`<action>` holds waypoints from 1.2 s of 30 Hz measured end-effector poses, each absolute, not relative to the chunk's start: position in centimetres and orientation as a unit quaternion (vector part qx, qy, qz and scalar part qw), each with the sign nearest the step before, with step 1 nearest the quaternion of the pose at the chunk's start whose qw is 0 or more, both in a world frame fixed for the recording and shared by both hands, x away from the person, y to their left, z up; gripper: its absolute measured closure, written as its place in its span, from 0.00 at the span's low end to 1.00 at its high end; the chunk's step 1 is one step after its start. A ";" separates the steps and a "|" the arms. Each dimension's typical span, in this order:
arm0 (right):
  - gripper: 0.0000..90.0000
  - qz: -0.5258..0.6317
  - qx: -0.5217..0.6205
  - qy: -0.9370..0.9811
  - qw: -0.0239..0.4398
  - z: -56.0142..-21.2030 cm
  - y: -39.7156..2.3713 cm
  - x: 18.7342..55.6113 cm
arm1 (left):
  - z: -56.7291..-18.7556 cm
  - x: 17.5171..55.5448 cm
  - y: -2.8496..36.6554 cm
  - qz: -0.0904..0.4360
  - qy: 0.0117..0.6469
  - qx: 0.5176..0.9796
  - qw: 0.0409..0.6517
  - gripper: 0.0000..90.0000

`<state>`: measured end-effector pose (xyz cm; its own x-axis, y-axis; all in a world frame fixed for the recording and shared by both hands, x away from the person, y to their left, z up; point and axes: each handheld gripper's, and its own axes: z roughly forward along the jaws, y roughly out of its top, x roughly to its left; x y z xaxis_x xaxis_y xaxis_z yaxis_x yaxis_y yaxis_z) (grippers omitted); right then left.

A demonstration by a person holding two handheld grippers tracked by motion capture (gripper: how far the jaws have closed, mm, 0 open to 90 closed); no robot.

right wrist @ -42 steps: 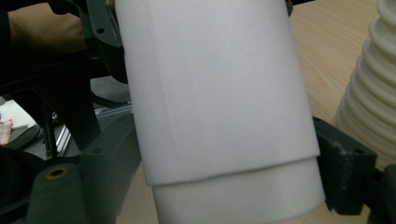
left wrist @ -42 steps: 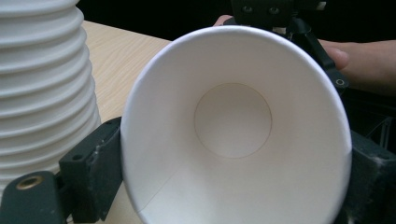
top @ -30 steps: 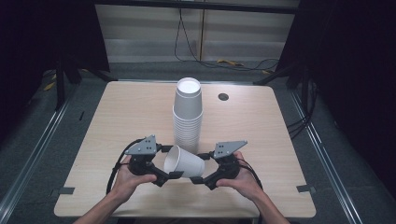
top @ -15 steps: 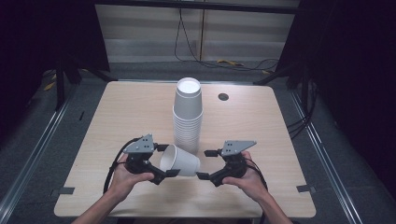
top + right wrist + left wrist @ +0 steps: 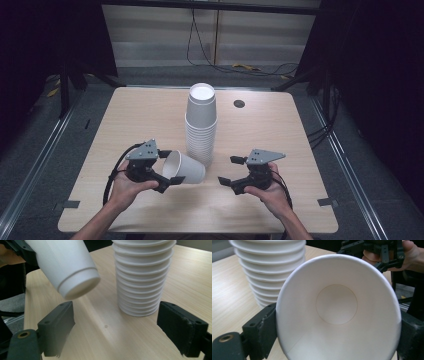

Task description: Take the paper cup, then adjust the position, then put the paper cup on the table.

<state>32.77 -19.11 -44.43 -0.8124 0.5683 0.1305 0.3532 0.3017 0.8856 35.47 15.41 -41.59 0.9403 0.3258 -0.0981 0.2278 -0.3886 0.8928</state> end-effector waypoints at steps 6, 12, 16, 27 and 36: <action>0.16 0.513 0.291 0.800 0.108 -44.5 -19.3 33.1 | -40.7 36.0 16.7 0.069 0.183 0.833 0.518 0.11; 0.16 0.513 0.296 0.797 0.117 -44.4 -19.5 33.0 | -40.8 36.9 17.7 0.070 0.201 0.835 0.507 0.10; 0.16 0.512 0.301 0.795 0.123 -44.3 -19.8 33.0 | -41.5 37.6 18.4 0.076 0.215 0.839 0.495 0.10; 0.16 0.509 0.314 0.790 0.133 -44.3 -20.4 32.8 | -41.4 38.8 20.0 0.091 0.234 0.844 0.473 0.10; 0.16 0.505 0.321 0.789 0.142 -44.6 -21.0 32.5 | -41.9 39.8 20.4 0.100 0.253 0.855 0.442 0.10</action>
